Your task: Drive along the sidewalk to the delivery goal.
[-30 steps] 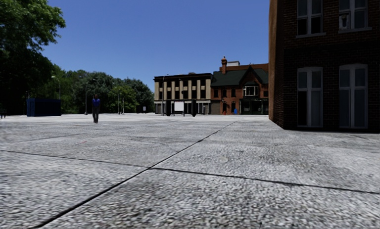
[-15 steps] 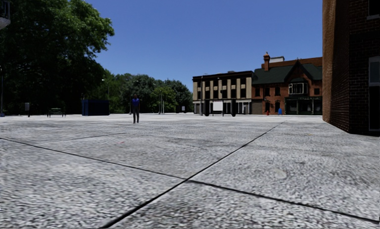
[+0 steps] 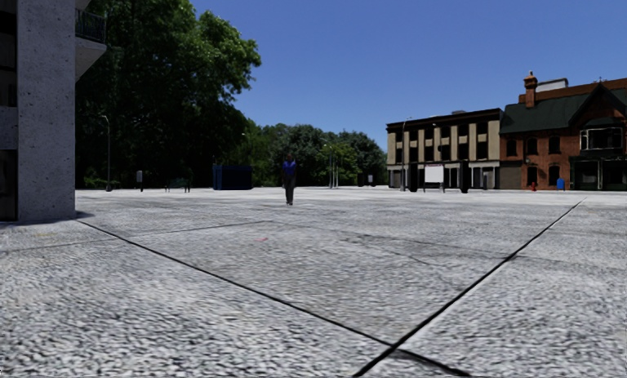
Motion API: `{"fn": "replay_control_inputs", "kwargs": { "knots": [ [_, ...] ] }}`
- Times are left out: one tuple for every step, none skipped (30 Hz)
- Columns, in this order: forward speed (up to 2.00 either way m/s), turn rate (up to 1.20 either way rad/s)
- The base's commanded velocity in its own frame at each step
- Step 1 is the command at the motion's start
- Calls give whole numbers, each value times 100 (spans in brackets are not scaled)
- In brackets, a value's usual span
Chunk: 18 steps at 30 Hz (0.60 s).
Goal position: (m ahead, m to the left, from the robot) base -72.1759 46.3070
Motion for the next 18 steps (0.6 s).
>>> {"fn": "replay_control_inputs", "kwargs": {
  "knots": [
    [130,60],
    [130,60],
    [130,61],
    [130,61],
    [131,61],
    [131,61],
    [131,62],
    [131,62],
    [131,62],
    [131,62],
    [131,62],
    [131,62],
    [131,62],
    [131,62],
    [131,62],
    [131,62],
    [131,62],
    [131,62]
  ]
}}
